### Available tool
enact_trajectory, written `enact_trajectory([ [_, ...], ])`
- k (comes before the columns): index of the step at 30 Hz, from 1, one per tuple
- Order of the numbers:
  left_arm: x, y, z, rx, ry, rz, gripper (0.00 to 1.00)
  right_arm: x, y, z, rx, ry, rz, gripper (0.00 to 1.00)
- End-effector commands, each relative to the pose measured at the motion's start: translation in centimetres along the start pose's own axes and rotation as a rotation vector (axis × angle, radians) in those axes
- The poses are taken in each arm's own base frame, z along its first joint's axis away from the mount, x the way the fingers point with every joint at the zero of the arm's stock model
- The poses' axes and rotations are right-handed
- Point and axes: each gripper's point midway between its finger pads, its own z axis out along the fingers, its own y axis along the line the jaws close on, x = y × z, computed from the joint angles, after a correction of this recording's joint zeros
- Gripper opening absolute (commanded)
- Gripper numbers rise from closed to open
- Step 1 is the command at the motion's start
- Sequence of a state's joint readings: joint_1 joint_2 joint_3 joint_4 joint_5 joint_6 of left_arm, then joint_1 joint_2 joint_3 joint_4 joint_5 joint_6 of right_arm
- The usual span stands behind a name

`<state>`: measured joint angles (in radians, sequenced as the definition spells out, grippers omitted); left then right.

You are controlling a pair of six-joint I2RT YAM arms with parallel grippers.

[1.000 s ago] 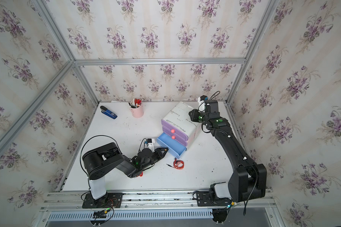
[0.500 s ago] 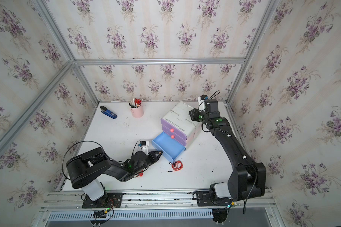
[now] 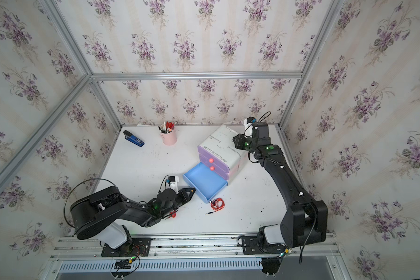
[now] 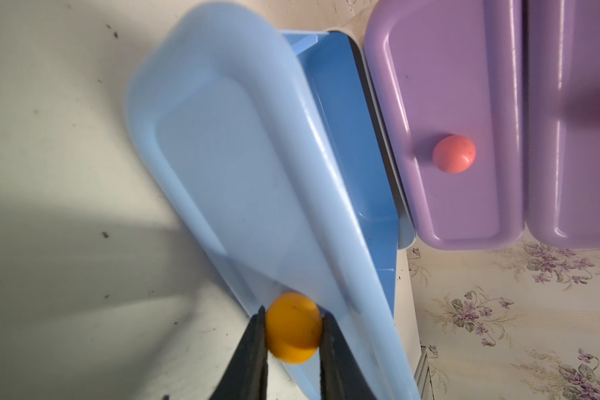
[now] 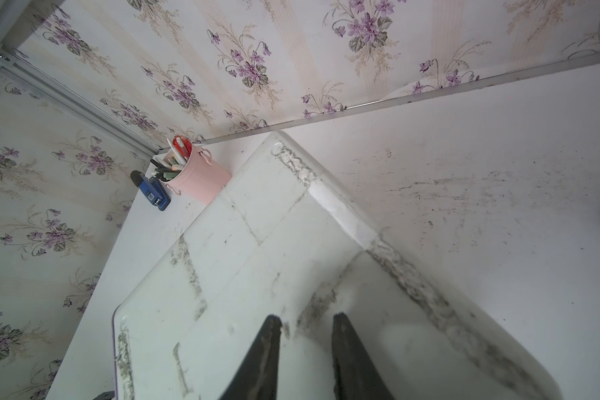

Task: Place the wired earphones into the drawer by color
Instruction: Open the drawer in the storage box.

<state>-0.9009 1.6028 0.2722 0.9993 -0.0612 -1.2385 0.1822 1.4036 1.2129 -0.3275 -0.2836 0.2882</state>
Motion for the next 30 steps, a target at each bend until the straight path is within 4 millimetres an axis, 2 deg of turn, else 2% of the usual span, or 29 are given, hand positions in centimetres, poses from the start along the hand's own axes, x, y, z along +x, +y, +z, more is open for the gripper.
enact_trajectory([
  [1, -0.7, 1.2, -0.4, -0.053, -0.039, 0.024, 0.14, 1.2, -0.6, 0.1, 0.023, 0.045, 0.012, 0.31],
  [10, -0.3, 1.9, -0.2, -0.072, -0.026, 0.035, 0.15, 1.2, -0.6, 0.0, 0.022, 0.05, 0.008, 0.31],
  [14, -0.2, 2.0, -0.3, -0.072, -0.027, 0.028, 0.19, 1.3, -0.5, 0.1, 0.014, 0.056, 0.008, 0.31],
  [16, -0.2, 2.1, -0.4, -0.08, -0.026, 0.029, 0.26, 1.3, -0.4, 0.1, 0.013, 0.055, 0.009, 0.32],
  [20, -0.5, 1.5, -0.9, -0.077, -0.025, 0.043, 0.48, 0.9, 0.0, -0.1, -0.001, 0.045, 0.007, 0.32],
  [22, -0.7, 1.0, -1.3, -0.072, -0.024, 0.054, 0.54, 0.6, 0.2, -0.3, -0.01, 0.036, 0.006, 0.33],
  [23, -0.9, 0.5, -1.6, -0.065, -0.025, 0.054, 0.54, 0.4, 0.5, -0.4, -0.021, 0.035, 0.004, 0.34],
  [24, -1.1, 0.0, -1.9, -0.054, -0.026, 0.057, 0.6, 0.2, 0.7, -0.5, -0.032, 0.032, 0.003, 0.35],
  [25, -1.5, -1.1, -2.4, -0.027, -0.03, 0.065, 0.63, 0.0, 1.2, -0.6, -0.053, 0.032, 0.0, 0.35],
  [29, -2.6, -2.7, -4.9, -0.063, -0.025, 0.143, 0.71, -1.0, 2.4, -1.2, -0.098, 0.01, -0.01, 0.38],
  [30, -3.0, -2.5, -5.6, -0.082, -0.037, 0.146, 0.74, -1.2, 2.5, -1.3, -0.101, 0.005, -0.012, 0.38],
])
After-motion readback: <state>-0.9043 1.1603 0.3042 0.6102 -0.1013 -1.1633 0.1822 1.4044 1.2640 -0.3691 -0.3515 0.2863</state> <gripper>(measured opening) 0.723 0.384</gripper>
